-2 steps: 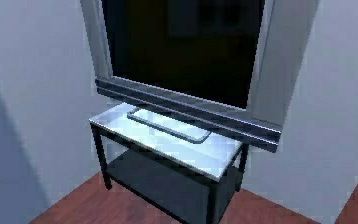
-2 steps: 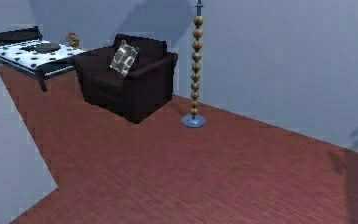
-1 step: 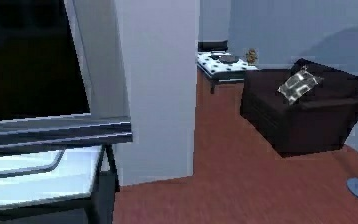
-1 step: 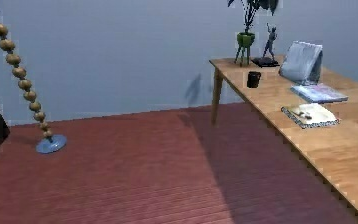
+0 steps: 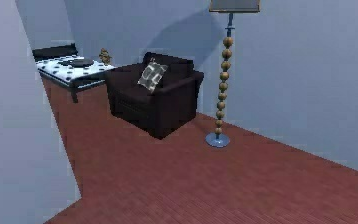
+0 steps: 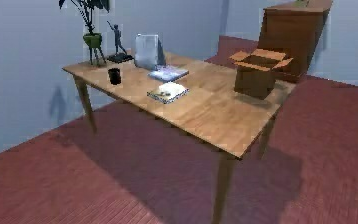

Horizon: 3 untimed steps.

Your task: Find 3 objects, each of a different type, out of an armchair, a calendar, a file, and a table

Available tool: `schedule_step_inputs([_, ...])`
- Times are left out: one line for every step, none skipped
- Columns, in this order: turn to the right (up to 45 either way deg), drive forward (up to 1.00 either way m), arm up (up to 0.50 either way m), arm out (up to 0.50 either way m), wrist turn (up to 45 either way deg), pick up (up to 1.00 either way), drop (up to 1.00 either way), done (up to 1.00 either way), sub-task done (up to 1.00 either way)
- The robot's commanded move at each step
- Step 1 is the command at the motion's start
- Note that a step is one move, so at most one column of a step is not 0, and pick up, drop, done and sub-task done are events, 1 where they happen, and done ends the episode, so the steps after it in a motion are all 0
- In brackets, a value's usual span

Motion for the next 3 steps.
schedule_step_inputs([0.0,1.0,0.0,0.0,0.0,0.0,0.0,0.0,0.0])
schedule_step_inputs([0.0,0.15,0.0,0.0,0.0,0.0,0.0,0.0,0.0])
schedule_step_inputs([-12.0,0.0,0.0,0.0,0.0,0.0,0.0,0.0,0.0])
